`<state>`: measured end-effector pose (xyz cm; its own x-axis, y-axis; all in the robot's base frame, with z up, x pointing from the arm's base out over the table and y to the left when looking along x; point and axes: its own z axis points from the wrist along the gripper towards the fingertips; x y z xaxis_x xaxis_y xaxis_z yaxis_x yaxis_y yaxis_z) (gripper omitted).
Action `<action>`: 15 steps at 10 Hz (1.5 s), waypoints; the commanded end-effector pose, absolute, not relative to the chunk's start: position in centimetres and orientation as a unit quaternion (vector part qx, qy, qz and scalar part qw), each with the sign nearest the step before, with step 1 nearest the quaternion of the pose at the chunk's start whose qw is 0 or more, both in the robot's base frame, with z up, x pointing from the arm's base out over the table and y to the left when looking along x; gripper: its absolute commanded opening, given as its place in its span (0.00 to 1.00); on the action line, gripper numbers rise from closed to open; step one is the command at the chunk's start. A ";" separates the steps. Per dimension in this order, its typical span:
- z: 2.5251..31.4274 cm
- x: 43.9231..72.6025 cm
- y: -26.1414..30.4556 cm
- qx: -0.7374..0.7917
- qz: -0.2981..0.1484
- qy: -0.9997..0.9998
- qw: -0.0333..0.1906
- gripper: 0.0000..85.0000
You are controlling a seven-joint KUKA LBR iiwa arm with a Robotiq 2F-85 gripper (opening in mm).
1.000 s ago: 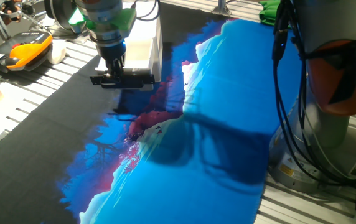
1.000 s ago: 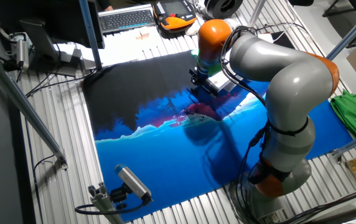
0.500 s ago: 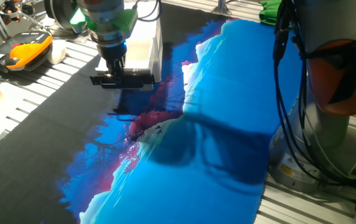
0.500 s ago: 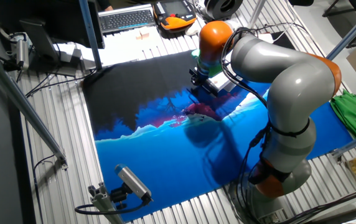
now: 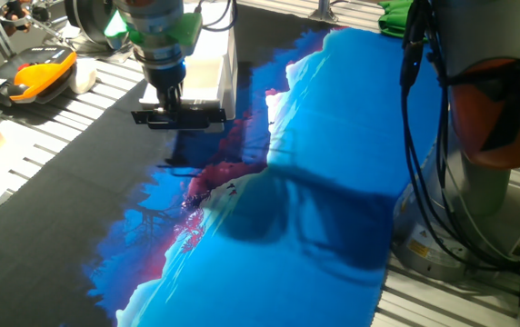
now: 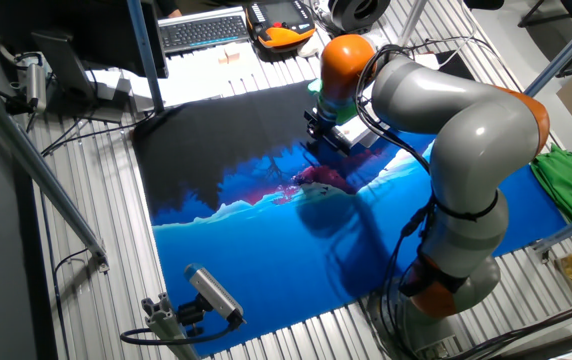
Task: Grasp the handle and close the drawer
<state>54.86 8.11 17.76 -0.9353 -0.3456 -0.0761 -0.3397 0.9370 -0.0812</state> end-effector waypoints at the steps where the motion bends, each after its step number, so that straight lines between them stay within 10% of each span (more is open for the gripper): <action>1: 17.8 54.9 8.1 -0.176 -0.033 0.983 0.046 0.40; 4: 17.8 54.9 8.1 -0.188 -0.027 0.981 0.048 0.40; 5: 17.8 54.9 8.2 -0.192 -0.025 0.980 0.047 0.20; 11: 17.8 55.1 8.4 -0.194 -0.034 0.979 0.045 0.20; 12: 17.7 55.2 8.3 -0.195 -0.038 0.979 0.045 0.40; 15: 17.6 55.3 8.3 -0.196 -0.038 0.979 0.045 0.40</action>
